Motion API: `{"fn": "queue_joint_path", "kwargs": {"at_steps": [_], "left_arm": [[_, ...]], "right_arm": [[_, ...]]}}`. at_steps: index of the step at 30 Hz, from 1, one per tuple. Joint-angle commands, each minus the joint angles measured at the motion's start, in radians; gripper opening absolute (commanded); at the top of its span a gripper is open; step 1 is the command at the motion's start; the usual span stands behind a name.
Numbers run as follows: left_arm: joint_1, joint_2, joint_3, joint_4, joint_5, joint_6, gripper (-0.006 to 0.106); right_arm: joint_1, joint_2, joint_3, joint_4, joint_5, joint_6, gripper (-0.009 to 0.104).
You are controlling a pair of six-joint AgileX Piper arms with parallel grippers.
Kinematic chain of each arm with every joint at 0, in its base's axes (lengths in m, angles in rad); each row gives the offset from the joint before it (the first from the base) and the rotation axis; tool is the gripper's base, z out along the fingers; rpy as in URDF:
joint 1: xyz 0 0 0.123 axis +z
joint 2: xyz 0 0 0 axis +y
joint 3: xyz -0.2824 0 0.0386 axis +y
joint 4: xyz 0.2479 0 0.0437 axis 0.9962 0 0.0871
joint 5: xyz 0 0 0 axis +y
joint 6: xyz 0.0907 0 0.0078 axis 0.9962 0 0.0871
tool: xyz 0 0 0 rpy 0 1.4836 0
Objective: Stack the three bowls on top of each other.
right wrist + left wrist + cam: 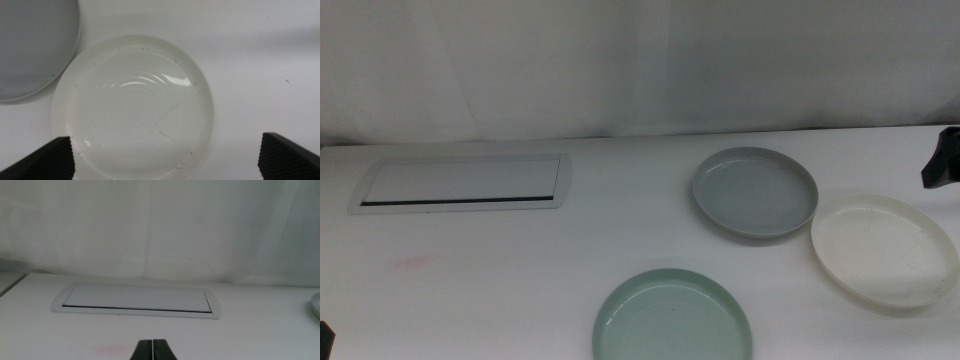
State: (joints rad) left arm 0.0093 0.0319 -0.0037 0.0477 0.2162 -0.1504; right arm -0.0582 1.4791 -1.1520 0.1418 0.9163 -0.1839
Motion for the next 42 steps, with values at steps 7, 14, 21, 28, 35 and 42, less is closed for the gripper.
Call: {"fn": "queue_joint_path", "kwargs": {"at_steps": [7, 14, 21, 28, 35, 42], "left_arm": [[0.001, -0.008, 0.041, -0.002, -0.014, 0.004, -0.001], [0.001, -0.008, 0.041, -0.002, -0.014, 0.004, -0.001], [0.001, -0.008, 0.041, -0.002, -0.014, 0.004, -0.001], [0.001, -0.008, 0.041, -0.002, -0.022, 0.004, -0.001], [0.001, -0.008, 0.041, -0.002, -0.022, 0.004, -0.001], [0.001, -0.008, 0.041, -0.002, -0.022, 0.004, -0.002]], "right_arm": [[-0.004, 0.173, -0.003, -0.008, -0.065, 0.001, 0.102], [-0.004, 0.288, -0.002, -0.009, -0.081, 0.001, 0.102], [-0.004, 0.356, 0.04, -0.027, -0.137, 0.001, 0.102], [-0.004, 0.356, 0.134, -0.034, -0.242, -0.005, 0.102], [-0.002, 0.363, 0.137, -0.034, -0.262, 0.001, 0.094], [-0.002, 0.381, 0.137, -0.038, -0.246, 0.003, 0.01]]}}
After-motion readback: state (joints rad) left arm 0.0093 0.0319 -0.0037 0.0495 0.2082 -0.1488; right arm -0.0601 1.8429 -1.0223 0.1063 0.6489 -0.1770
